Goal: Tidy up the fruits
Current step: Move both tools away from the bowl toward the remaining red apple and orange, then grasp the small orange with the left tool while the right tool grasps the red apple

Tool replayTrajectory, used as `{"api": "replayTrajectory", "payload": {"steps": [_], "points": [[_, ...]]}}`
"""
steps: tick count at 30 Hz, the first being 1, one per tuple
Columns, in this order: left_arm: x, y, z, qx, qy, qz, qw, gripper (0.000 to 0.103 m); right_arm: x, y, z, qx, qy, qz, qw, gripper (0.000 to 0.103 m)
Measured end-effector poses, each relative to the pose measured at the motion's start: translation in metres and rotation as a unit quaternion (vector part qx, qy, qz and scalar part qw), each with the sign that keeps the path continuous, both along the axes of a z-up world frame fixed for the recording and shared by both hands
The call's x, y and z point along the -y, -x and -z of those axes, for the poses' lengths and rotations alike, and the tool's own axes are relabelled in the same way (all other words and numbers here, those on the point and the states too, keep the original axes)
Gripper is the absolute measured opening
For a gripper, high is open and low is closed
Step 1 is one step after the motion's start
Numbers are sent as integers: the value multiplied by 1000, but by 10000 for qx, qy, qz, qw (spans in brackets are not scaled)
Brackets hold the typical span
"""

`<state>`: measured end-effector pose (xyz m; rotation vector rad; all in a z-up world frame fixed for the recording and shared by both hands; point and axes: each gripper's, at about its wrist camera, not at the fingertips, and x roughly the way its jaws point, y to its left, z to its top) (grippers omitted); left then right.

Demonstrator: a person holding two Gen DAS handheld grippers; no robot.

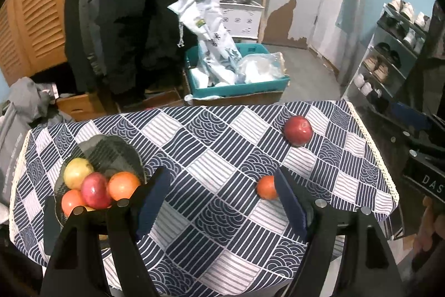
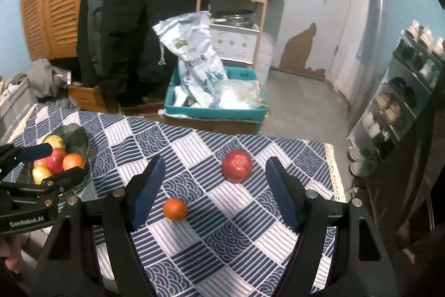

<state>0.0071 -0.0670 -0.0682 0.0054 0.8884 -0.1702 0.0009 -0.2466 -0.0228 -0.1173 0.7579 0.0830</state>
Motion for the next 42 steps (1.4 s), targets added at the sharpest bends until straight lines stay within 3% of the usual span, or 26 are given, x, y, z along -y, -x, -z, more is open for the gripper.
{"api": "replayTrajectory", "payload": {"steps": [15,33,42], "points": [[48,-17,38,-331,-259,322,9986,80,50,-1,25,-362,-116,390,9985,75],[86,-49,114,-1049,-317,593,9922,80,96,-34,124,-1477,-569,865,9836,75],[93,-67,154,-1461,-293,657,9866,80,96,-45,161,-1868,-509,925,9767,75]]}}
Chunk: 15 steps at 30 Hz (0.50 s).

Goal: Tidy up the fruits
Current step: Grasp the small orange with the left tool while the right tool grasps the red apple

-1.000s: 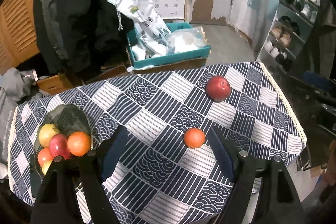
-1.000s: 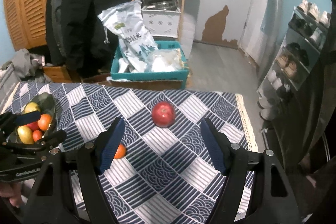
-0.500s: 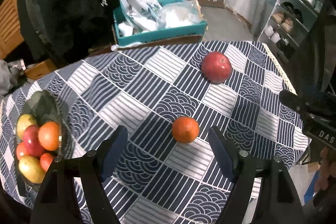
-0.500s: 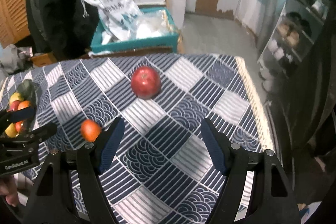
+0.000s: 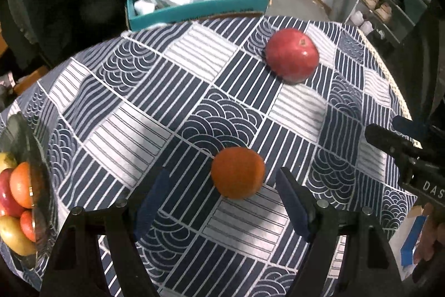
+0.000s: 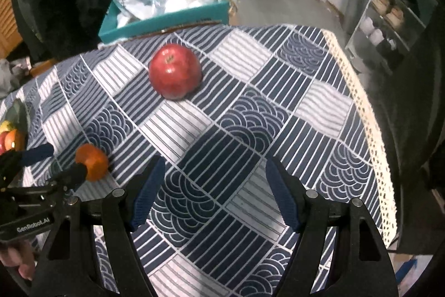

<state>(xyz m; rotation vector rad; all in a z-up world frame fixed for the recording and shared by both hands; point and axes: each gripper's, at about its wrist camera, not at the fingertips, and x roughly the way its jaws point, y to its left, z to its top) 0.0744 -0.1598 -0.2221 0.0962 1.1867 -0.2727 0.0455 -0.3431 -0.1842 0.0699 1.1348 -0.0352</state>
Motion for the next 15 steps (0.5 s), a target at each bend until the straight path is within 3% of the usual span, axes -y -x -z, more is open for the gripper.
{"api": "replayTrajectory", "payload": {"steps": [11,15], "points": [[8,-13,26,-194,-68,93,9997,79,-4,-7,19,-198,32,-72,9998,75],[11,-15,34,-311,-80,196,9993,69,-4,-10,20,-197,-7,-96,9998,75]]}}
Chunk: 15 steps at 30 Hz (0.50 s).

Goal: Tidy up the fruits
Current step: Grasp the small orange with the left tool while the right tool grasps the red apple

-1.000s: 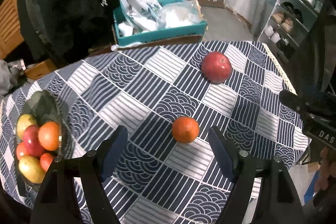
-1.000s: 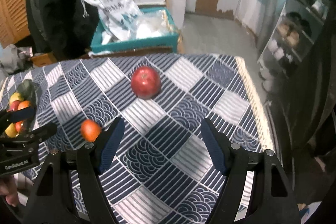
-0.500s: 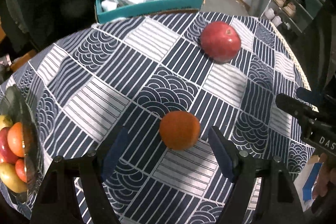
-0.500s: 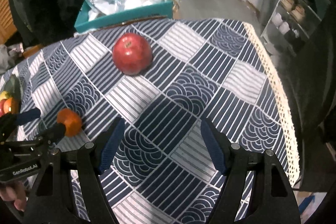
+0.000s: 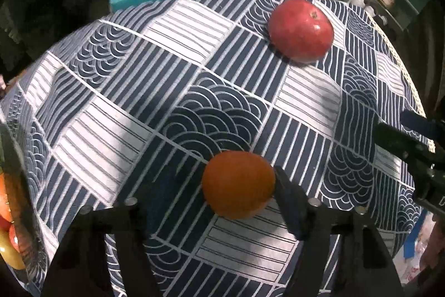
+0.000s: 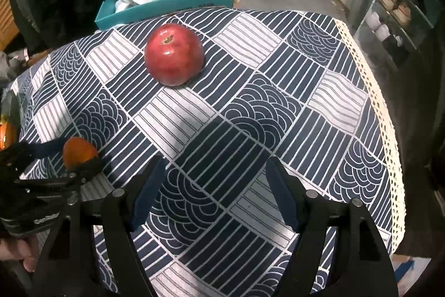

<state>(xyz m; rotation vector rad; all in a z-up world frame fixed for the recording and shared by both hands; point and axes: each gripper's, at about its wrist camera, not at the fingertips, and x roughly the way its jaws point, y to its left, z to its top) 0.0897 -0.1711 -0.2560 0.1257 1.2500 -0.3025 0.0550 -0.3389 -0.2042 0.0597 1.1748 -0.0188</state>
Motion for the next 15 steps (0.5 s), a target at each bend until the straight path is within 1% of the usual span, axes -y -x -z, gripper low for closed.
{"api": "replayTrajectory", "payload": {"steps": [2,3,4,6,9,15], "points": [[2,0,-1,15,108,59,9999,59,-1,-2,1,-5,-7,-26,10000,75],[2,0,-1,-42,220,97,9997,48,-2,-3,1,-6,-10,-33,10000,75],[2,-1,-2,-82,252,100,9996,48,-3,-5,1,-1,-28,-46,10000,75],[1,-2,-4,-6,105,67,9999,48,-5,-9,0,19,-66,-74,9999,75],[-7,-6,-8,95,112,-28,9999,47,-9,-18,-1,72,-112,-155,9998,75],[-33,-26,-22,175,201,-449,9986,47,-17,-44,-4,149,-239,-316,9991,75]]}}
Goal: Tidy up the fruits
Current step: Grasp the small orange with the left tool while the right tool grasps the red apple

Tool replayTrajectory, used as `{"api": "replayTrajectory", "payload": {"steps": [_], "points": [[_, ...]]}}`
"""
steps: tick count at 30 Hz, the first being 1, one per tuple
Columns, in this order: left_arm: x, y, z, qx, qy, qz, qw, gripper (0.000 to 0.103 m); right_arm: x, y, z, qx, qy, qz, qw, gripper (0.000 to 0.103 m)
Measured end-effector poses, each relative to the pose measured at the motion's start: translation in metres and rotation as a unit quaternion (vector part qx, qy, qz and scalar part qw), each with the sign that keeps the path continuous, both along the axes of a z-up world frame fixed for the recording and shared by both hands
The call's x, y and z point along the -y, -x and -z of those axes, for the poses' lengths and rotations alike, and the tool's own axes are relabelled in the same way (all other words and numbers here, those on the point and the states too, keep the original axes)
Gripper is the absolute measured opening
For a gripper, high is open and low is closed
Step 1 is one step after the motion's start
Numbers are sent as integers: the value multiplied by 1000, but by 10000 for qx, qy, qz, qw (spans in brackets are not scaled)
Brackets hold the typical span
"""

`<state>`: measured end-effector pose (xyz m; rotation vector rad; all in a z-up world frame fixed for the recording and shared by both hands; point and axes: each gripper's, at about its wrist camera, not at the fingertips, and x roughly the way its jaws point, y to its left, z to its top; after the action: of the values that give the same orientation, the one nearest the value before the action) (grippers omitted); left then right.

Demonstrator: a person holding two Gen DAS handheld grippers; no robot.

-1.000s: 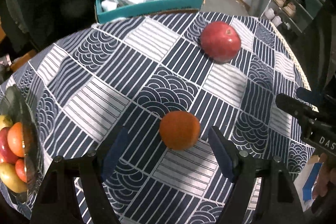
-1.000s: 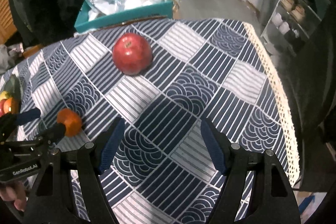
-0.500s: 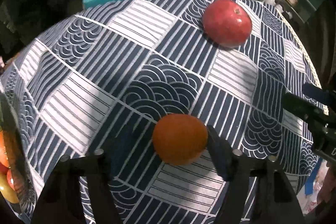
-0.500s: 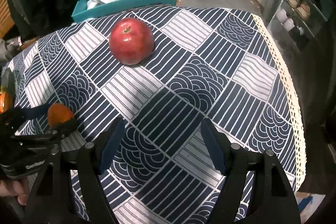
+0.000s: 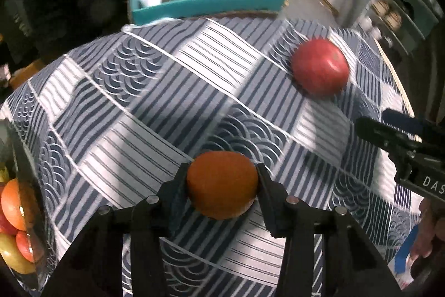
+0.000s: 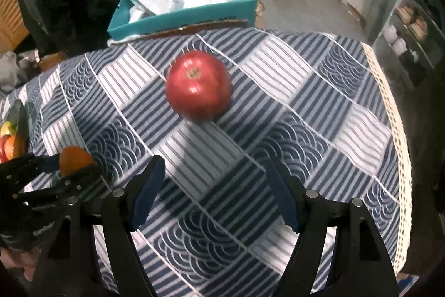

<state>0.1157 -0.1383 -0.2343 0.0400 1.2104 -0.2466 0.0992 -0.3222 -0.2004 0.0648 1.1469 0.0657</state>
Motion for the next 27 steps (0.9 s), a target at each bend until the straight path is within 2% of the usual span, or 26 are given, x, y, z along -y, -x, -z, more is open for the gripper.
{"api": "replayTrajectory", "payload": {"steps": [7,16,22,27], "points": [[-31,-24,-14,139,100,-494,9986,47,-10,-31,0,-24,11,-146,9999,75],[-52,-40,-17,182,40,-678,9975,47,-15,-71,24,-182,58,-276,9994,75],[-63,-38,-13,77,53,-784,9969,47,-17,-84,37,-267,-58,-353,9990,75],[-65,-36,-13,58,47,-766,9970,47,-24,-83,38,-194,31,-465,9987,72]]}}
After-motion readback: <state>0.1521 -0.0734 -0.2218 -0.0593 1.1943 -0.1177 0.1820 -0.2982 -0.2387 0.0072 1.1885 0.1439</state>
